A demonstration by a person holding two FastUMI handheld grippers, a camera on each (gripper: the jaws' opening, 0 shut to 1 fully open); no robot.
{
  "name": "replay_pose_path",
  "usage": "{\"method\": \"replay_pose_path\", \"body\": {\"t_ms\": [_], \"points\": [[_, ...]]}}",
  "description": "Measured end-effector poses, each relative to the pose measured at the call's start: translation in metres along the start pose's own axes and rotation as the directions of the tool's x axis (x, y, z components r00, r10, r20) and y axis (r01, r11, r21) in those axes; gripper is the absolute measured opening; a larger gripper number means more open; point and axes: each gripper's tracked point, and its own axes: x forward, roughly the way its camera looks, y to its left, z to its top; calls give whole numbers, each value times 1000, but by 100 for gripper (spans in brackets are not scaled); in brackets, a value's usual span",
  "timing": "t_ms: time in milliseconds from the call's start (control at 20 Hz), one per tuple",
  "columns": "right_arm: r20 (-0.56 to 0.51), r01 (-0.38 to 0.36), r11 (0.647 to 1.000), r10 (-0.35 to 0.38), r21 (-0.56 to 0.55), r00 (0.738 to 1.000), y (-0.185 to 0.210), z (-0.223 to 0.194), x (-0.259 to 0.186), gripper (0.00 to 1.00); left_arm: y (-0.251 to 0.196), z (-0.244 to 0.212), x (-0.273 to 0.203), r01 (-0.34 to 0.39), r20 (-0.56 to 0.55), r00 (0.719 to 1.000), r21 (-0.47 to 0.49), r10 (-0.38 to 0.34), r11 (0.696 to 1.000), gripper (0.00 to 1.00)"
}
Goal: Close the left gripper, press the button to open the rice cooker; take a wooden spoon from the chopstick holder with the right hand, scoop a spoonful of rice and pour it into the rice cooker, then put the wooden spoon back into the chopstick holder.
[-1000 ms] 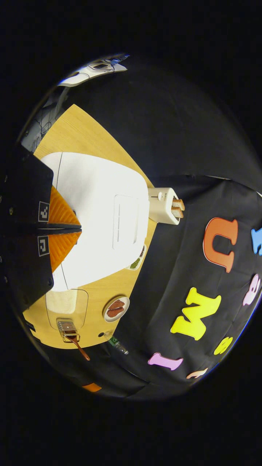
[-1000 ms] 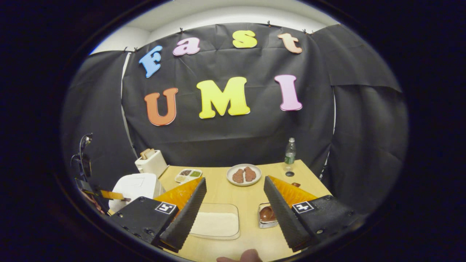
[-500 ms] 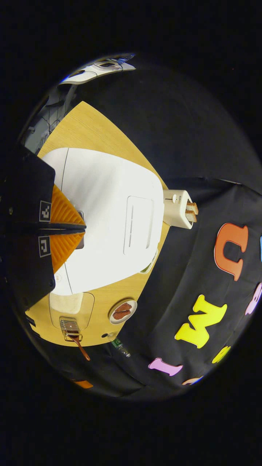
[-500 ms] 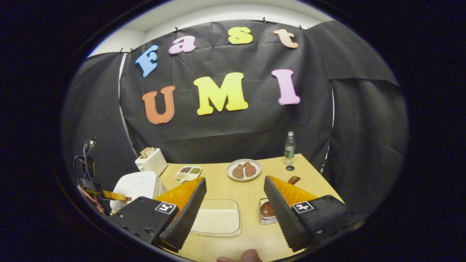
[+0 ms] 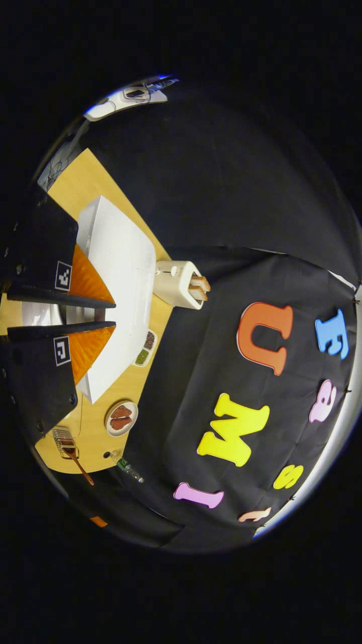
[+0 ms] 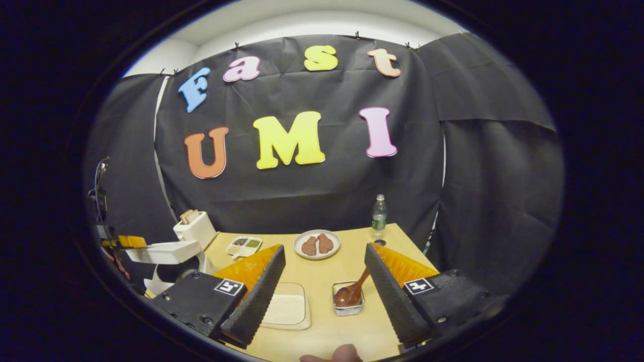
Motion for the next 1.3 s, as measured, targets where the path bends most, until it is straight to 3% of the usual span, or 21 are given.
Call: {"method": "replay_pose_path", "body": {"t_ms": [200, 300, 350, 500, 550, 850, 1100, 1300], "points": [[-55, 19, 999, -17, 27, 998, -25, -23, 11, 100, -1, 57, 6, -6, 159, 987, 96, -10, 995, 24], [-81, 40, 999, -37, 35, 996, -37, -37, 16, 98, -24, 68, -6, 70, 182, 979, 108, -88, 992, 30], [-97, 44, 998, -40, 34, 994, -41, -44, 19, 100, -29, 76, -9, 85, 201, 973, 127, -110, 988, 45], [-131, 59, 998, -54, 35, 990, -58, -61, 27, 100, -36, 84, -25, 56, 268, 958, 191, -107, 980, 70], [-141, 61, 997, -54, 47, 989, -62, -66, 30, 100, -43, 79, -33, 58, 279, 954, 193, -111, 980, 96], [-204, 49, 990, -20, 136, 979, -72, -99, 69, 100, -77, 55, -70, 91, 289, 947, 165, -136, 982, 94], [-270, 26, 982, 26, 185, 963, -70, -130, 120, 95, -72, 45, -91, 43, 283, 954, 181, -94, 983, 94], [-337, 32, 973, 49, 229, 940, -75, -160, 153, 99, -57, 35, -102, -21, 267, 963, 175, -27, 984, 94]]}}
